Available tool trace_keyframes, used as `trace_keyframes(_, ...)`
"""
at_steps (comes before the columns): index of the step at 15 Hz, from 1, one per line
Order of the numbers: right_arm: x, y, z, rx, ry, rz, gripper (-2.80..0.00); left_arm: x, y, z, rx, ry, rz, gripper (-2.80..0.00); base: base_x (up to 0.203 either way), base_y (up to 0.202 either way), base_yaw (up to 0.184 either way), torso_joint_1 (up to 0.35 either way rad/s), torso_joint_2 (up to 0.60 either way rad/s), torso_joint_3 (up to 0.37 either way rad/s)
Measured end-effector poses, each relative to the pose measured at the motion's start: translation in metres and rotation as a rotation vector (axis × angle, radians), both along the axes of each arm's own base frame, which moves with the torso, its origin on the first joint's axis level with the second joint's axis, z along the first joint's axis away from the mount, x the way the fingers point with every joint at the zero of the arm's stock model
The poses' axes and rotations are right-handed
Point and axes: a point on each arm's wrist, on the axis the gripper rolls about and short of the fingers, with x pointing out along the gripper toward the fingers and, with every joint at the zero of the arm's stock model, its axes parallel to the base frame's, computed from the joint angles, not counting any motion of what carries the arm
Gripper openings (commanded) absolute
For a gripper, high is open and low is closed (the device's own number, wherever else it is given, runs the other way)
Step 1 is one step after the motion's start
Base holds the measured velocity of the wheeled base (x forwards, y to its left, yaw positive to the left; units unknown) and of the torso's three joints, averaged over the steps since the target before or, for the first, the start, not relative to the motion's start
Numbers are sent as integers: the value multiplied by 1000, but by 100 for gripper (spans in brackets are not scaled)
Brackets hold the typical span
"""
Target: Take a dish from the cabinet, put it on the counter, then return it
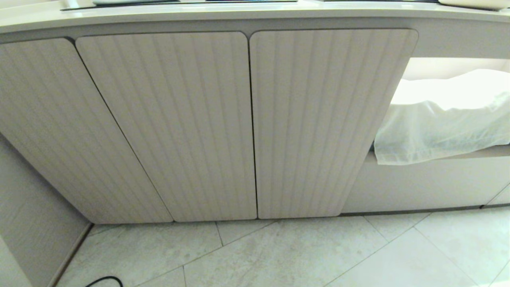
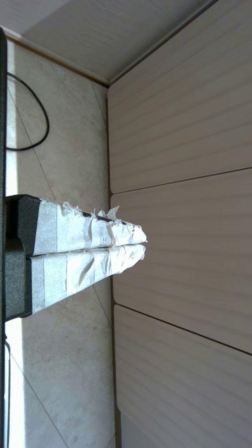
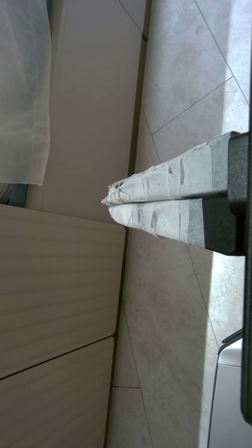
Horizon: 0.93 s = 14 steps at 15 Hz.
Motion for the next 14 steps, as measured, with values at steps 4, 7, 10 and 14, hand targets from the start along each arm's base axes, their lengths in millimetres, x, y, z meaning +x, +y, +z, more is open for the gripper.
trace_keyframes(4,-1,0,0,1,-8,0,-280,0,0,0,0,0,0,-280,0,0,0,0,0,0)
trace_keyframes(7,-1,0,0,1,-8,0,-280,0,0,0,0,0,0,-280,0,0,0,0,0,0)
trace_keyframes(10,-1,0,0,0,-10,2,-280,0,0,0,0,0,0,-280,0,0,0,0,0,0)
trace_keyframes(14,-1,0,0,1,-9,3,-280,0,0,0,0,0,0,-280,0,0,0,0,0,0)
